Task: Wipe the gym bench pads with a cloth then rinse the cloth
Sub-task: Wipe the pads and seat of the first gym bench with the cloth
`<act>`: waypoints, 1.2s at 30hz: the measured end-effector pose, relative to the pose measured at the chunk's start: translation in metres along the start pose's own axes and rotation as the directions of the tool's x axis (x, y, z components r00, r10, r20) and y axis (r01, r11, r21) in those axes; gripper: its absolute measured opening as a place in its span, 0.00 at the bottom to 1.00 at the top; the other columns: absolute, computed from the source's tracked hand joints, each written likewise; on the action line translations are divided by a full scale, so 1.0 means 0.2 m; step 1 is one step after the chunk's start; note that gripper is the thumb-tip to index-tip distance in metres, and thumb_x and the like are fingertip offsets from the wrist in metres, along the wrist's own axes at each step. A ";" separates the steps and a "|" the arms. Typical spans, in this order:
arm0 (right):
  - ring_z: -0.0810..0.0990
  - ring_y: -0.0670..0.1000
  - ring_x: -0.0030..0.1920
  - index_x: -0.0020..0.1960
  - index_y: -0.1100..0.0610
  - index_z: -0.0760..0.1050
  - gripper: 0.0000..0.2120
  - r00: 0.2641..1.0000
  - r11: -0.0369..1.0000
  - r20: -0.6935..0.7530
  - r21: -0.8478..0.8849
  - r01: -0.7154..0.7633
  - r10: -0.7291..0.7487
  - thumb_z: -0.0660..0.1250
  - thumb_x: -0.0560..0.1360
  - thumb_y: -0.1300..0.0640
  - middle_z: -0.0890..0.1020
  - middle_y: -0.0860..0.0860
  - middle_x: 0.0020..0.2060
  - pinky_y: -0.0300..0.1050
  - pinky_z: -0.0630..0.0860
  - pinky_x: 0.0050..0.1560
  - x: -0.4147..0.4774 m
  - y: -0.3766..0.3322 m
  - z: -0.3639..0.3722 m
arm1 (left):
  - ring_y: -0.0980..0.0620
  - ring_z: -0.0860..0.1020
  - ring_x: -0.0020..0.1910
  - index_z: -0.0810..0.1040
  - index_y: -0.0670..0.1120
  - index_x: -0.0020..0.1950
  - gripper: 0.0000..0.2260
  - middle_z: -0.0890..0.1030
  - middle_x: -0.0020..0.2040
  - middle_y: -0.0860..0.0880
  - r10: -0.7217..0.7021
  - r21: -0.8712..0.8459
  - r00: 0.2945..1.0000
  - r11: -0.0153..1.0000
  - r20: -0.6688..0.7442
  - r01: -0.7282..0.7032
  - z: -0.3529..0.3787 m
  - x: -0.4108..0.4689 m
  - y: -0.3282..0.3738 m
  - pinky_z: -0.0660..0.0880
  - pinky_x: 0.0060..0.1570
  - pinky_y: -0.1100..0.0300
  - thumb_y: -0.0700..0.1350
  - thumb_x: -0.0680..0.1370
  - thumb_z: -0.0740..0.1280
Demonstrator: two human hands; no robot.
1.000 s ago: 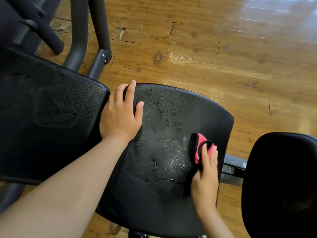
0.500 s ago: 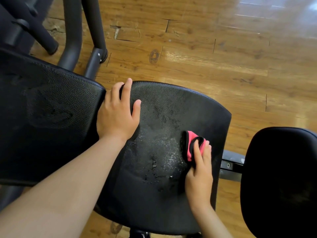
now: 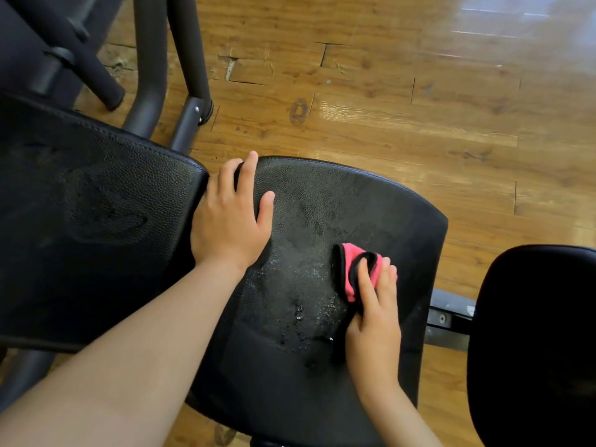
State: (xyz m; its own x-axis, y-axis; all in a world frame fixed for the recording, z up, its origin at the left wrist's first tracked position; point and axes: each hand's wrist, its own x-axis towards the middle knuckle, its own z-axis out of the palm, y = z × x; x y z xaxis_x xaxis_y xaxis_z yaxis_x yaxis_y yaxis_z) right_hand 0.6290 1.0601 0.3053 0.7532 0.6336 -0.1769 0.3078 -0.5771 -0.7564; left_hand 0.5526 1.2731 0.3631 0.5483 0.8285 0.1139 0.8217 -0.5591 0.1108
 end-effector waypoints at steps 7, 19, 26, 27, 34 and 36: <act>0.45 0.46 0.77 0.75 0.48 0.61 0.41 1.000 1.000 -0.006 -0.015 0.022 -0.022 0.55 0.69 0.79 0.51 0.46 0.78 0.33 0.48 0.74 0.10 -0.06 0.02 | 0.41 0.73 0.59 0.64 0.44 0.75 0.25 0.71 0.66 0.43 0.001 -0.004 1.000 1.000 -0.001 -0.001 0.00 0.00 0.00 0.74 0.49 0.47 0.54 0.80 0.57; 0.44 0.51 0.78 0.76 0.52 0.60 0.39 0.998 0.998 0.004 0.014 0.064 -0.064 0.53 0.70 0.79 0.52 0.51 0.78 0.55 0.50 0.77 0.07 -0.19 0.12 | 0.41 0.74 0.59 0.66 0.44 0.74 0.26 0.72 0.66 0.43 -0.001 -0.014 1.000 1.000 -0.010 0.001 0.01 0.00 0.00 0.74 0.51 0.47 0.55 0.79 0.56; 0.47 0.53 0.78 0.75 0.55 0.64 0.37 0.987 0.987 0.023 -0.024 0.158 -0.157 0.52 0.68 0.75 0.54 0.51 0.77 0.60 0.57 0.74 -0.14 -0.17 0.16 | 0.40 0.74 0.59 0.66 0.43 0.74 0.26 0.73 0.65 0.42 0.009 -0.024 1.000 1.000 -0.011 -0.009 0.01 0.01 0.00 0.74 0.53 0.47 0.54 0.79 0.56; 0.47 0.54 0.78 0.74 0.55 0.65 0.37 0.986 0.986 0.019 -0.019 0.167 -0.167 0.51 0.68 0.75 0.54 0.51 0.77 0.61 0.58 0.73 -0.10 -0.19 0.16 | 0.40 0.74 0.59 0.66 0.43 0.74 0.26 0.73 0.65 0.42 0.009 -0.025 1.000 1.000 -0.008 -0.009 0.01 0.00 0.00 0.74 0.52 0.47 0.54 0.79 0.57; 0.46 0.55 0.78 0.75 0.56 0.63 0.33 0.981 0.980 -0.005 -0.056 0.193 -0.193 0.48 0.72 0.71 0.53 0.54 0.77 0.56 0.52 0.76 0.11 -0.31 0.20 | 0.40 0.73 0.59 0.66 0.43 0.74 0.26 0.73 0.66 0.41 0.010 -0.027 1.000 1.000 0.006 -0.010 0.00 0.01 -0.01 0.73 0.52 0.47 0.54 0.79 0.55; 0.48 0.55 0.78 0.75 0.55 0.63 0.31 0.970 0.966 0.029 -0.087 0.245 -0.243 0.46 0.73 0.68 0.54 0.54 0.77 0.59 0.58 0.74 -0.03 -0.29 0.20 | 0.39 0.74 0.59 0.66 0.42 0.74 0.26 0.73 0.65 0.41 0.018 -0.032 1.000 0.999 0.003 -0.018 0.01 0.01 -0.01 0.74 0.52 0.47 0.54 0.79 0.55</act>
State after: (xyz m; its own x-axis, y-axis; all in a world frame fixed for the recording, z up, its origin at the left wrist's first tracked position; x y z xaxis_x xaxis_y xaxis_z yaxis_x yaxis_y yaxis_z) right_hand 0.5831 1.1111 0.3244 0.6386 0.7695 -0.0059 0.5321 -0.4470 -0.7191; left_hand 0.5525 1.2746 0.3620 0.5634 0.8184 0.1130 0.8065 -0.5745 0.1400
